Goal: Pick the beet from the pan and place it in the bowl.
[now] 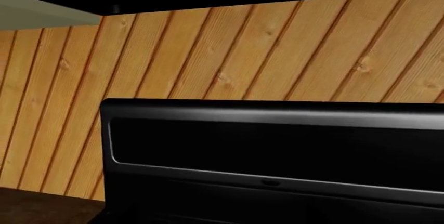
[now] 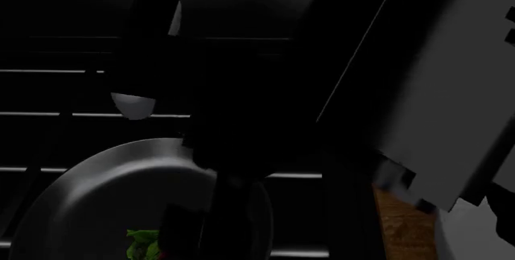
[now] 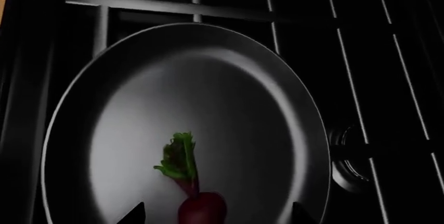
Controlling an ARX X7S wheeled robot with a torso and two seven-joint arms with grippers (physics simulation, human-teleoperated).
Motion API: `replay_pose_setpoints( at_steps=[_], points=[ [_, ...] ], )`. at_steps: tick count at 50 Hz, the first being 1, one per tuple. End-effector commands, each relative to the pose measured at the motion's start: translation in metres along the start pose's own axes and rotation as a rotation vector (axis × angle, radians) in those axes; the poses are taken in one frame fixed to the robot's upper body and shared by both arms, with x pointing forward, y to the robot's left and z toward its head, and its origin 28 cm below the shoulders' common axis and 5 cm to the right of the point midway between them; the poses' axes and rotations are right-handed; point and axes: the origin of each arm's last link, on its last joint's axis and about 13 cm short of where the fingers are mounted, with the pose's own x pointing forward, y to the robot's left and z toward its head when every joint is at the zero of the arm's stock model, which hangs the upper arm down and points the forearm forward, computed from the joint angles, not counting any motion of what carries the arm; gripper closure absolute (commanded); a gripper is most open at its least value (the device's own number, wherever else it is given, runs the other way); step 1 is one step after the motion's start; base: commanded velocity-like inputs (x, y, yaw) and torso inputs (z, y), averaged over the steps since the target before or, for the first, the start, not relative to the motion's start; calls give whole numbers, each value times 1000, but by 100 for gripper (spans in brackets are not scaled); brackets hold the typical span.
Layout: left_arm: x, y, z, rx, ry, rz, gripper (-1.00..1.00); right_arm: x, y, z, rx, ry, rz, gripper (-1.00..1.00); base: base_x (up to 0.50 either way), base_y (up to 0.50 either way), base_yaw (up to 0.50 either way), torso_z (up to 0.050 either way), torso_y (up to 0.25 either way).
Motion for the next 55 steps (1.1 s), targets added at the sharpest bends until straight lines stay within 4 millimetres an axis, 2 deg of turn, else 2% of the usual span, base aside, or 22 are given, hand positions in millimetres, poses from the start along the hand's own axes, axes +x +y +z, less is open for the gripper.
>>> replay_pose_setpoints(
  at_steps=[1,11,23,38,55],
  points=[
    [-3,1,-2,-1,0,31,-100,6,-1,6,-59,51,17,-100,0,0,0,0,0],
    [-4,3,-1,-3,1,56,-100,15,-4,8,-103,69,48,-100,0,0,0,0,0],
    [-11,5,-1,3,0,75,-100,22,5,12,-147,94,66,-100,0,0,0,0,0],
    [-13,6,-2,1,0,79,-100,27,9,5,-128,109,77,-100,0,0,0,0,0],
    [-9,2,-7,4,5,65,-100,31,3,-5,-92,133,61,-100,0,0,0,0,0]
  ],
)
